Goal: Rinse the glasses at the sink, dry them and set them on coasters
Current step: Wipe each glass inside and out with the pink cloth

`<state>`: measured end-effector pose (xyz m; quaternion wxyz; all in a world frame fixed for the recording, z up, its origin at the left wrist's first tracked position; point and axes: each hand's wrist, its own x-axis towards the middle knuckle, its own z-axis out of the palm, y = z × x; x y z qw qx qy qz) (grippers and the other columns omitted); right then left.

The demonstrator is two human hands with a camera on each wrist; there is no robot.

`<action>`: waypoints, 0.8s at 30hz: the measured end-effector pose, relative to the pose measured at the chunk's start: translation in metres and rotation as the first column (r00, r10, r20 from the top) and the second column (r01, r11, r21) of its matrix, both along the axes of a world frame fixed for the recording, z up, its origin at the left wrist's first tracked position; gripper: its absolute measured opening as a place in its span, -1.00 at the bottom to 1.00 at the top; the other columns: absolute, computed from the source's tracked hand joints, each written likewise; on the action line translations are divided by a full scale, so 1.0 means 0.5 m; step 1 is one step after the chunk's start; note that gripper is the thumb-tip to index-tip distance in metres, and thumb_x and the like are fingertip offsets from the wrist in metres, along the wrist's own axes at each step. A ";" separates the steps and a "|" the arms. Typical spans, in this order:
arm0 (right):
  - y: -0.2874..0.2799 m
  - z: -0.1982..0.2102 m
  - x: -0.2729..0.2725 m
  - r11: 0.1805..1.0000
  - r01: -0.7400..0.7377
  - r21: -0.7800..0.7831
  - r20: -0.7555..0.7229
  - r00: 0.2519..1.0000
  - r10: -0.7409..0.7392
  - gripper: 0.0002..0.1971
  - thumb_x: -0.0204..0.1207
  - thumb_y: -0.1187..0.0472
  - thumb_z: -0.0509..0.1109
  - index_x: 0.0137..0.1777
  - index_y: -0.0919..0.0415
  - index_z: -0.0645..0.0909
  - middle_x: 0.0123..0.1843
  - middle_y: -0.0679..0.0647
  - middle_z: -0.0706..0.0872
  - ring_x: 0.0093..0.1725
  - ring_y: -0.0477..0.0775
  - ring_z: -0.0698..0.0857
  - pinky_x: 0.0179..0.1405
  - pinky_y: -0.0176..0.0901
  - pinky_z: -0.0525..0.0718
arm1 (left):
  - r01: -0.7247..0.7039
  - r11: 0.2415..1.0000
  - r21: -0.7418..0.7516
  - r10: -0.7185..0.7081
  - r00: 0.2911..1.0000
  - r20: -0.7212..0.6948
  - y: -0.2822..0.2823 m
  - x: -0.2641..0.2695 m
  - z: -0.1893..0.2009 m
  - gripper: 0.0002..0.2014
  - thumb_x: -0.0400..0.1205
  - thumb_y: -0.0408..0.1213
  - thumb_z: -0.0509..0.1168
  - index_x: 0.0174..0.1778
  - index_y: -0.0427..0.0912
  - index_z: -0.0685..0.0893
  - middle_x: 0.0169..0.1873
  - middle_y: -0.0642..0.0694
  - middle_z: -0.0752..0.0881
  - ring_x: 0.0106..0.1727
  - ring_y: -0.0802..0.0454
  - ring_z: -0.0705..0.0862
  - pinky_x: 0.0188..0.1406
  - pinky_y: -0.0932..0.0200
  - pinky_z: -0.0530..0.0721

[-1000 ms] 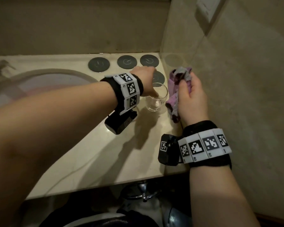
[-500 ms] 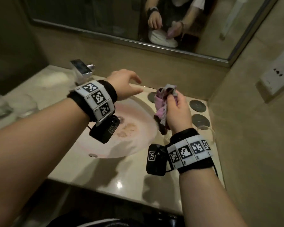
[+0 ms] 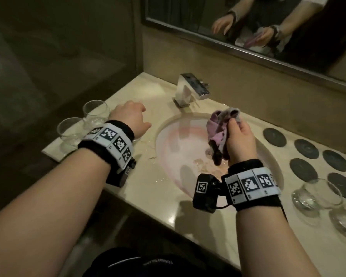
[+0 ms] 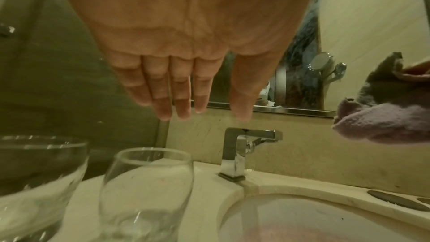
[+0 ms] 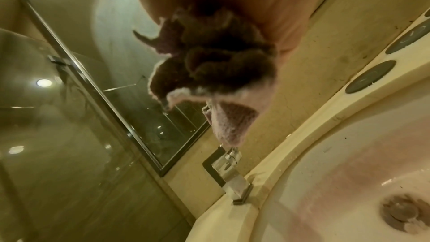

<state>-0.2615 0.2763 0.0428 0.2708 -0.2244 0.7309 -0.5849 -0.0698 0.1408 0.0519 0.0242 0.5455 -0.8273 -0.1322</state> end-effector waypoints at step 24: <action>0.008 -0.095 0.018 0.927 0.342 -0.154 0.448 0.860 -0.243 -0.85 0.51 0.39 0.37 0.05 0.26 0.55 -0.22 0.12 0.78 -0.29 0.03 0.79 -0.28 -0.12 0.77 | -0.013 0.941 0.339 0.106 0.960 -0.258 -0.083 -0.015 -0.100 -0.84 0.62 -0.04 0.27 -0.18 0.02 0.70 -0.06 -0.04 0.75 0.05 -0.12 0.66 0.24 -0.11 0.56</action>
